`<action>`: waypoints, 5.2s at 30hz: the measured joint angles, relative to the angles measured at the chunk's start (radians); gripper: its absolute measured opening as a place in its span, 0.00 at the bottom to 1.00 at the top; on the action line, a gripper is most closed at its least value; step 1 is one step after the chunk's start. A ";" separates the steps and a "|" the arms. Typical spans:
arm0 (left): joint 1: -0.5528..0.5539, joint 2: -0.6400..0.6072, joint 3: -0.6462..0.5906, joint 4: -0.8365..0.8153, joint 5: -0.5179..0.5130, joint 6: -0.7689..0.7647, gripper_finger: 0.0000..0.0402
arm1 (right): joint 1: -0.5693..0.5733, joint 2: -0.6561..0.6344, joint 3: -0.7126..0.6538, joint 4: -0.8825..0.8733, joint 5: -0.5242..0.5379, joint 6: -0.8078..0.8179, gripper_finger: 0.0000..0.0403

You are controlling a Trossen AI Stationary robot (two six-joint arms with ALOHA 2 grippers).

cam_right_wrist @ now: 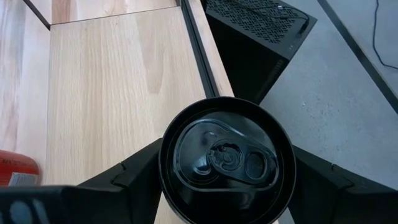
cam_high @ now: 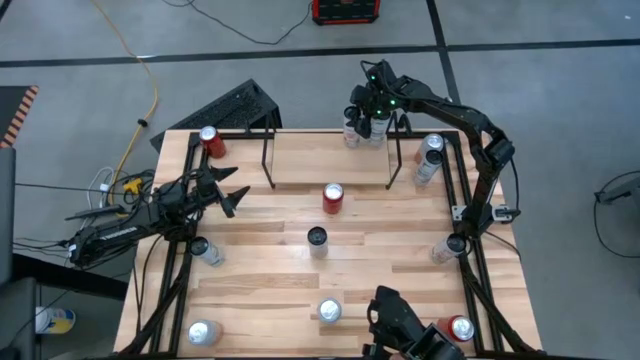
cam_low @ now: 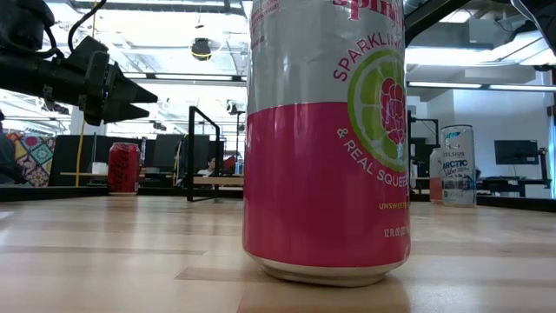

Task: Place canned beverage on shelf
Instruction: Put the top left white pink soda can on the shelf, then put the middle red black soda can on the shelf

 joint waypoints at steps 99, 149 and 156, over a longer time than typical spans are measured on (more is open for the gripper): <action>0.000 0.000 0.000 0.000 0.000 0.000 0.93 | 0.000 -0.001 0.045 -0.058 -0.027 0.012 0.83; 0.000 0.000 0.000 0.000 0.000 0.000 0.93 | 0.910 -0.517 -0.617 0.197 0.488 0.490 0.82; 0.000 0.000 0.000 0.000 0.000 0.000 0.93 | 1.100 -0.670 -0.835 0.403 0.781 0.659 0.82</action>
